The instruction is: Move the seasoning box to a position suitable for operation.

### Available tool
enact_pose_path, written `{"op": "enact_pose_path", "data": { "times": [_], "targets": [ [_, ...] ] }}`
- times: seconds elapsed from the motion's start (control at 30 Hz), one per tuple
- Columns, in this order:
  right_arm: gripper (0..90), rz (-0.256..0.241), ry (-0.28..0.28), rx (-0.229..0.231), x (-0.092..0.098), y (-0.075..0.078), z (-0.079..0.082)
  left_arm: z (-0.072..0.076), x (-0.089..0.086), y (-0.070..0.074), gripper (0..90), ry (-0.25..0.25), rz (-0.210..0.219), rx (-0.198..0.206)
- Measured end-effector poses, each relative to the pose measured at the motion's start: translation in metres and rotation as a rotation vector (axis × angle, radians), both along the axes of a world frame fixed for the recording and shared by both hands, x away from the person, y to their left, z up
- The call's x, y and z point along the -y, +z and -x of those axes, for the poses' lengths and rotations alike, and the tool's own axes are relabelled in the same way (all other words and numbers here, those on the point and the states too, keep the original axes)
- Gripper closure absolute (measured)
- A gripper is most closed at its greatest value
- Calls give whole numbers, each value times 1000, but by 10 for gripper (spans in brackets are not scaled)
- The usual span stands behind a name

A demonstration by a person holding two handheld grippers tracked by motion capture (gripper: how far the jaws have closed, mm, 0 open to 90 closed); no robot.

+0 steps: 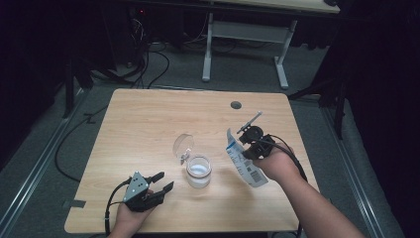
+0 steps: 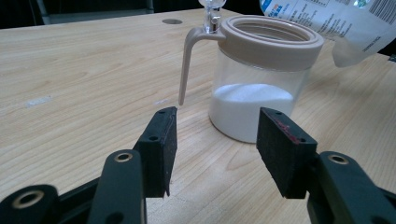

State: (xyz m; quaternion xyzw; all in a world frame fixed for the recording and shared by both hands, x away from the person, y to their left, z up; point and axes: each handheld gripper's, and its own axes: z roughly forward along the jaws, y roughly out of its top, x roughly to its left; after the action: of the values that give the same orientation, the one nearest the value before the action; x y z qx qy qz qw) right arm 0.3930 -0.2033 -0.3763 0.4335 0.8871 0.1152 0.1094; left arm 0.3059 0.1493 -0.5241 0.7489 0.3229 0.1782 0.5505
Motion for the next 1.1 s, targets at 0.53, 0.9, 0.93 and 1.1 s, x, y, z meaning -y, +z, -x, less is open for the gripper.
{"op": "enact_pose_path", "data": {
  "times": [0.53, 0.9, 0.93, 1.1],
  "targets": [
    [896, -18, -73, 25, 27, -12, -11, 1, 0, 0, 481, 8, 2, -2],
    [896, -30, -88, 46, 37, -20, -8, 1, -3, 1, 480, 26, 11, -9],
    [896, -39, -80, 56, 38, -20, -7, 1, -3, 1, 481, 26, 10, -9],
    [897, -72, -94, 116, 43, -17, -4, 1, -4, 1, 481, 32, 15, -10]
  ]
}}
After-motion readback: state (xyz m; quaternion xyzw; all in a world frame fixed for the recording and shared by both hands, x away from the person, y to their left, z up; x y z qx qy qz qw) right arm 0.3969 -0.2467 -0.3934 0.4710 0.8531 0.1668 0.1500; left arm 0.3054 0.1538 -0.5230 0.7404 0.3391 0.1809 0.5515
